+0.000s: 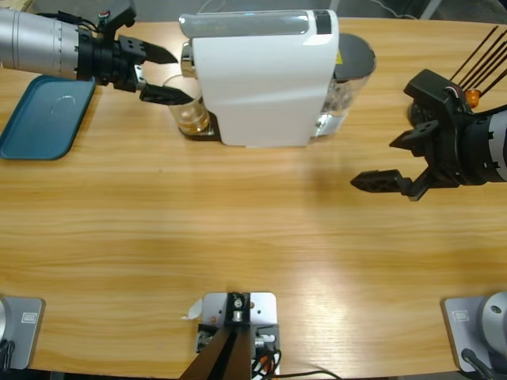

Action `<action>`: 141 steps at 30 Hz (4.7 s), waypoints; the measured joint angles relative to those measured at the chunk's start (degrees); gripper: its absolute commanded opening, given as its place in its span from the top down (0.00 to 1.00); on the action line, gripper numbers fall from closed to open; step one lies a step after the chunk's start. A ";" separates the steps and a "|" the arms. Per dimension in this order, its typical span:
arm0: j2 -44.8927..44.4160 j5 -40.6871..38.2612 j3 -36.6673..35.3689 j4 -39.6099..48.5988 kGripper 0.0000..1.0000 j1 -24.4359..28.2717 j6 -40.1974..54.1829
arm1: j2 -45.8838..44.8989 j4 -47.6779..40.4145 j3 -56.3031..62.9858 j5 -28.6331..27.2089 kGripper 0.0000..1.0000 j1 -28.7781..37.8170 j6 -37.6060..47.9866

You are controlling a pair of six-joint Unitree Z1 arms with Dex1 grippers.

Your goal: Pour coffee

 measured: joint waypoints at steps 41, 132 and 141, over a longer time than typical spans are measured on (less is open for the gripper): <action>3.56 2.17 0.01 0.02 0.11 -1.68 0.21 | 1.19 -0.08 0.75 0.22 0.00 0.00 -0.01; -9.57 32.56 15.16 -2.03 1.00 26.08 -24.59 | 4.84 -2.57 -1.08 1.01 0.00 0.00 -0.01; -7.81 32.27 15.16 -3.36 0.03 26.14 -24.60 | 5.04 -2.57 -1.08 1.01 0.00 0.00 -0.01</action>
